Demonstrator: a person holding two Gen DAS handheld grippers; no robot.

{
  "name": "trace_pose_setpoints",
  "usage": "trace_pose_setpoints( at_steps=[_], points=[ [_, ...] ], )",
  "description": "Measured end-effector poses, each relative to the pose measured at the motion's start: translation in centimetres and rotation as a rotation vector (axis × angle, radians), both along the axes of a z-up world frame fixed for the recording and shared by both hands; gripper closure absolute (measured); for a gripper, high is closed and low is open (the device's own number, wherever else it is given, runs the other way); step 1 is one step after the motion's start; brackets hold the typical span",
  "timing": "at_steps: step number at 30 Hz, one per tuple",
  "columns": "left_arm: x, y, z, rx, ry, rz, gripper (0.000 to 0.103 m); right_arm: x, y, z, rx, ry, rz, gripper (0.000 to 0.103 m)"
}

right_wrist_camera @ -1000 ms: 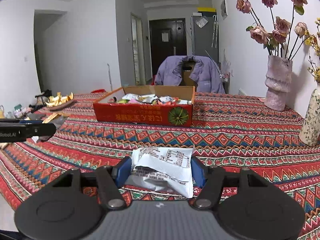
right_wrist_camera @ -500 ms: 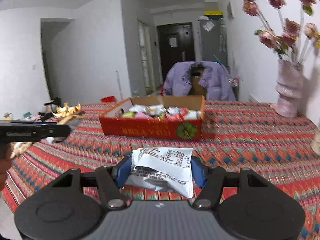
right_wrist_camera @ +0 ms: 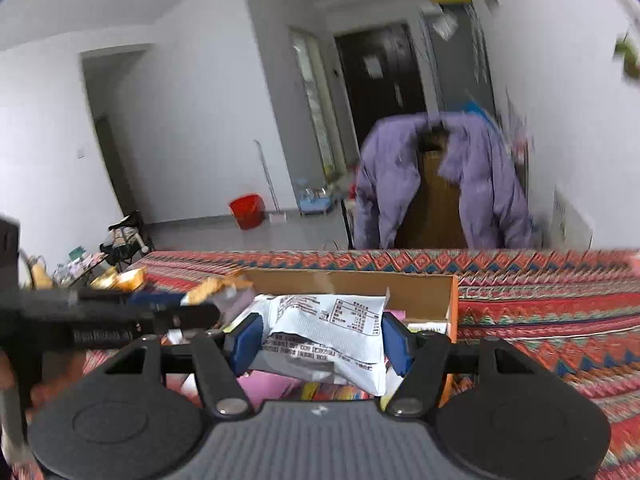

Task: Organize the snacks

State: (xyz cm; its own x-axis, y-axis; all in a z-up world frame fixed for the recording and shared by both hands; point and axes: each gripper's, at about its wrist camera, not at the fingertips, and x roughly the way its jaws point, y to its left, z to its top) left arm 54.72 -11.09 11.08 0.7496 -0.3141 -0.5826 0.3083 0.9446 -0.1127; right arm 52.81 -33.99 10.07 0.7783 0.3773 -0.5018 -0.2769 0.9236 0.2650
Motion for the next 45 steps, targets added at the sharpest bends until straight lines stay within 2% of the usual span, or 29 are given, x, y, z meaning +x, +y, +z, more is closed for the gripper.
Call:
trace_pose_setpoints(
  at_steps=[4,5,7,9,13,15,19,24,32,35,37,39,40,42,45],
  points=[
    [6.7,-1.3,-2.7,0.028,0.071,0.048,0.054,8.7,0.8,-3.2,-0.068,0.117,-0.064,0.039],
    [8.1,-1.4,-3.5,0.032,0.095,0.073,0.054,10.5,1.0,-4.1,-0.083,0.142,-0.075,0.036],
    [10.3,-1.6,-5.1,0.036,0.151,0.092,0.054,13.4,1.4,-6.0,-0.084,0.185,-0.106,0.027],
    [11.7,-1.9,-6.4,0.036,0.179,0.079,0.054,15.0,1.6,-7.4,-0.081,0.217,-0.119,0.028],
    [13.5,-2.8,-7.7,0.018,0.21,0.054,0.054,14.9,0.7,-8.1,-0.071,0.195,-0.131,0.025],
    [13.9,-3.3,-8.1,0.001,0.221,0.038,0.053,14.4,0.1,-7.7,-0.058,0.177,-0.142,0.02],
    [13.8,-3.8,-8.3,-0.008,0.23,0.012,0.039,12.5,-1.0,-5.9,-0.072,0.112,-0.163,0.017],
    [11.9,-2.5,-6.0,-0.008,0.203,0.026,0.036,10.4,-1.0,-3.3,-0.166,0.061,-0.134,0.016],
    [4.6,2.1,0.3,0.084,0.08,0.063,0.031,4.9,-0.2,1.5,-0.267,0.024,-0.11,0.009],
    [0.8,3.8,2.6,0.086,0.012,0.088,0.021,2.4,0.1,2.9,-0.281,-0.006,-0.122,0.009],
    [-2.0,4.5,3.8,0.082,-0.061,0.097,0.015,0.3,0.4,3.7,-0.279,-0.035,-0.129,0.009],
    [-4.8,5.0,4.7,0.089,-0.146,0.101,0.011,-2.1,0.9,4.1,-0.275,-0.091,-0.15,0.0],
    [-6.0,5.4,5.0,0.089,-0.181,0.103,0.009,-3.2,1.2,4.0,-0.277,-0.12,-0.165,0.0],
    [-8.1,5.9,5.1,0.081,-0.231,0.115,0.007,-5.1,2.0,3.6,-0.29,-0.165,-0.182,0.0],
    [-10.5,6.2,4.9,0.063,-0.264,0.112,0.007,-7.3,3.0,3.0,-0.28,-0.19,-0.182,0.0]
  ],
)
